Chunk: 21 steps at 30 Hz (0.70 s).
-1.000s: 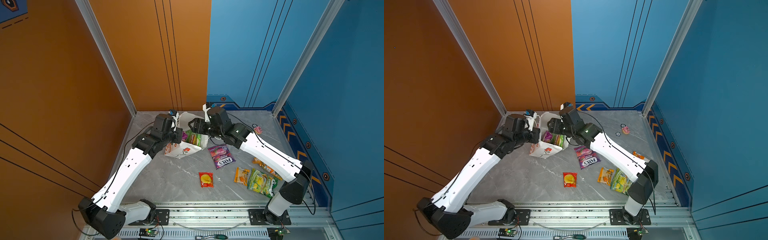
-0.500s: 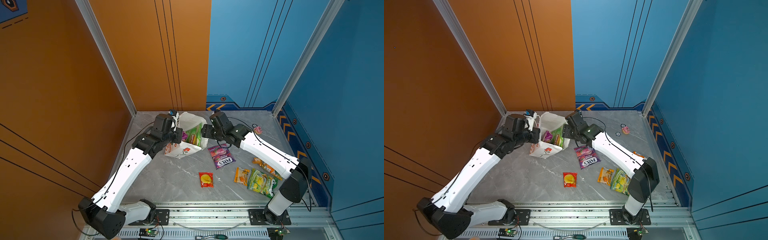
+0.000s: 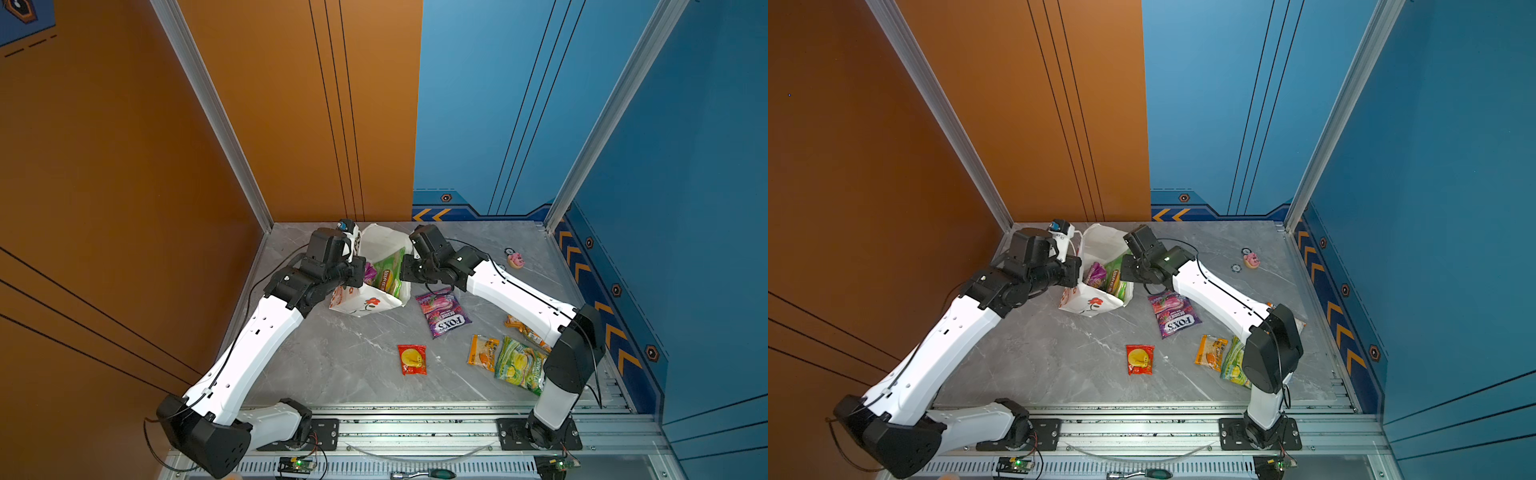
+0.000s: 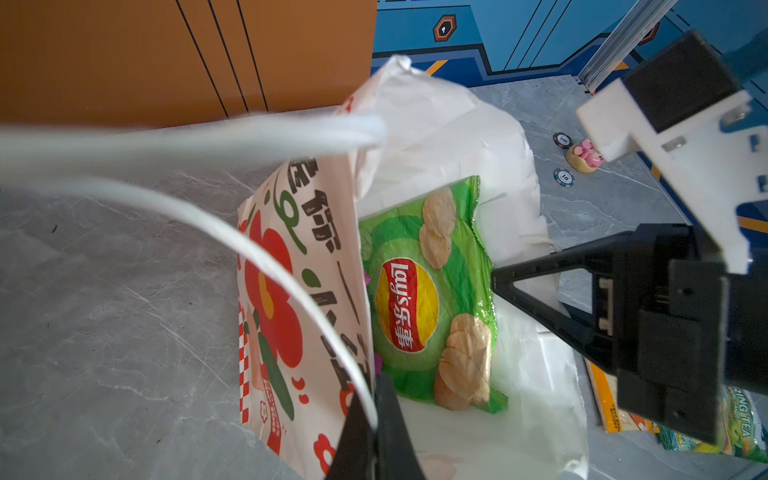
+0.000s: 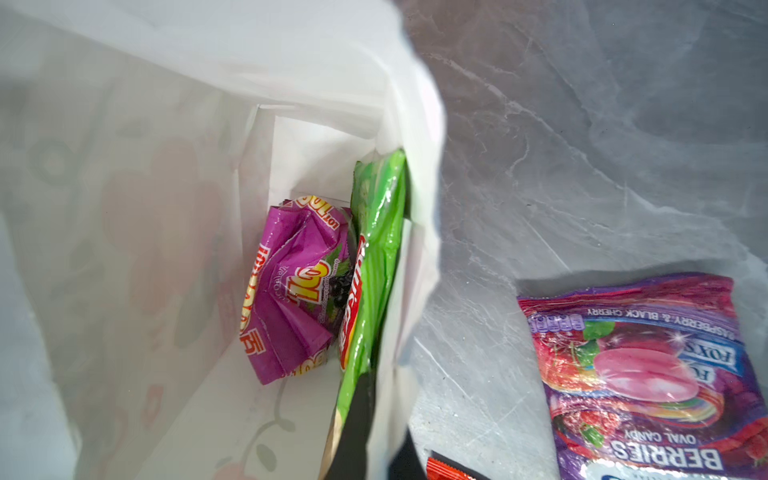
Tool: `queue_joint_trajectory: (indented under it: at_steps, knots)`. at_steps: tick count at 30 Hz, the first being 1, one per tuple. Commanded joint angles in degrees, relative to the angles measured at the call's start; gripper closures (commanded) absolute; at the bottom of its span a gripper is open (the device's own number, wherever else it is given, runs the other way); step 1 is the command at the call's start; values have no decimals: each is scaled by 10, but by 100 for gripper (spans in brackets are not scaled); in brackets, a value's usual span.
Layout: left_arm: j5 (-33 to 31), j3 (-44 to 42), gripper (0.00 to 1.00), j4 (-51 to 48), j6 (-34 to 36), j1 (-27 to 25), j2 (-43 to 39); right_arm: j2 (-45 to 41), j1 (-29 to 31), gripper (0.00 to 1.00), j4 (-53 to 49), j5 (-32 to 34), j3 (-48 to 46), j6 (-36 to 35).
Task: Place the snacks into the paper bag
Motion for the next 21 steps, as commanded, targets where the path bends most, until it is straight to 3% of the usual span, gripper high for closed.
queue_joint_trajectory:
  at_steps: [1, 7, 21]
  knots:
    - [25, 1, 100, 3, 0, 2, 1, -17, 1, 100, 1, -11, 45, -9]
    - [42, -2, 100, 7, 0, -5, -5, -34, -6, 100, -35, 27, 84, -13]
    - [93, 8, 100, -1, 5, -18, 26, -29, -52, 100, -88, -4, 101, 7]
